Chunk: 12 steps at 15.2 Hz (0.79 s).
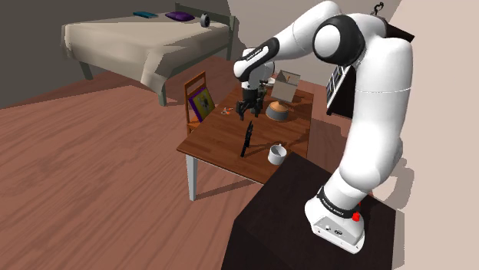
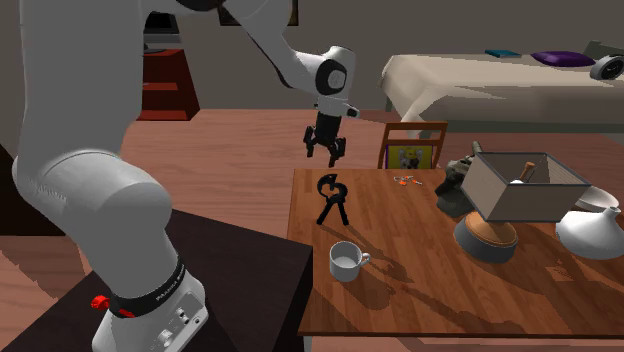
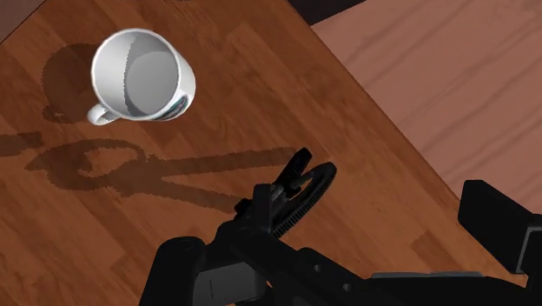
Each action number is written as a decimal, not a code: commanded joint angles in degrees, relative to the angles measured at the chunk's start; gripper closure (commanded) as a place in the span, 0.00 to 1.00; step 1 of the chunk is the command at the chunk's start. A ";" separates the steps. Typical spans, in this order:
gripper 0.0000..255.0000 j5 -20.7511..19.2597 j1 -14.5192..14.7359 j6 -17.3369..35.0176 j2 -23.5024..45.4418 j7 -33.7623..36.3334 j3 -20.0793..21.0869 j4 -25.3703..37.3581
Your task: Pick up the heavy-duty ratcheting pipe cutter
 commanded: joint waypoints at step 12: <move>0.00 3.20 -7.06 -3.47 26.95 -0.82 -0.47 24.87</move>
